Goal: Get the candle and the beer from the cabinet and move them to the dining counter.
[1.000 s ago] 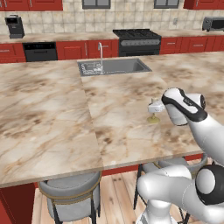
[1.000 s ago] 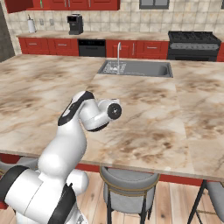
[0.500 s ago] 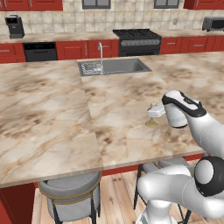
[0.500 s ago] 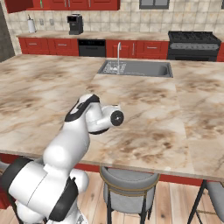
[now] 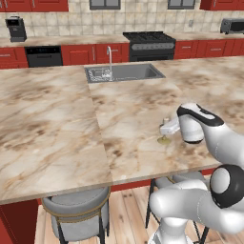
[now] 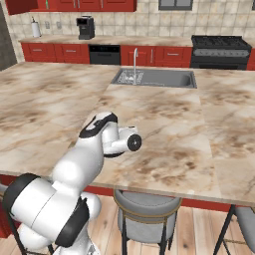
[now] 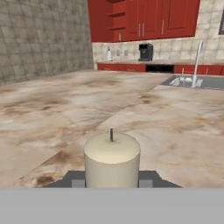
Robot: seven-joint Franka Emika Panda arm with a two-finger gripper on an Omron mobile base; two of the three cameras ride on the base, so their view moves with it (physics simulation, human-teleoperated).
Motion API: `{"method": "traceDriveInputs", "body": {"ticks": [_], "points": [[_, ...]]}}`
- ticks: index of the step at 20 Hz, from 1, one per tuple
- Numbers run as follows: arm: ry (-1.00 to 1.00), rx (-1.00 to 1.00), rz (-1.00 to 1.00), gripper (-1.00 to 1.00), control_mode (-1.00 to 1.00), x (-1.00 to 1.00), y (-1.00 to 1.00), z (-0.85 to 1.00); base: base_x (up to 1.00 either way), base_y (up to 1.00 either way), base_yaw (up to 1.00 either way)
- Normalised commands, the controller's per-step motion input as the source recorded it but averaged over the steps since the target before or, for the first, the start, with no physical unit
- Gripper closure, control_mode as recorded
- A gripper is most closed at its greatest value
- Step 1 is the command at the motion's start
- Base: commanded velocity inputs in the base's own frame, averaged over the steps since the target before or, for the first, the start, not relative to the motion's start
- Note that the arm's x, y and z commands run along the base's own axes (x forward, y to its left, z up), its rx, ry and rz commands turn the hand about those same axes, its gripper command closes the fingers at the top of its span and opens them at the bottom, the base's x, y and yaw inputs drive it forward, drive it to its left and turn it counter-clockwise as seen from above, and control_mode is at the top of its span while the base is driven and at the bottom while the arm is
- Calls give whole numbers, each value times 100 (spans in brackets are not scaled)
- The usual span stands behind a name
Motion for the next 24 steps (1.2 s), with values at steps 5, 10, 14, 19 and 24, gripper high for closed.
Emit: {"method": "traceDriveInputs", "body": {"ticks": [5, 10, 14, 19, 24], "points": [[0, 0, 0, 100, -100, 0, 0, -21, 0, 0, 0], [0, 0, 0, 100, -100, 1, 0, -26, 0, 0, 0], [0, 0, 0, 100, -100, 1, 0, -22, 0, 0, 0], [0, 0, 0, 100, -100, 0, 0, -23, 0, 0, 0], [0, 0, 0, 100, -100, 0, 0, -24, 0, 0, 0]]}}
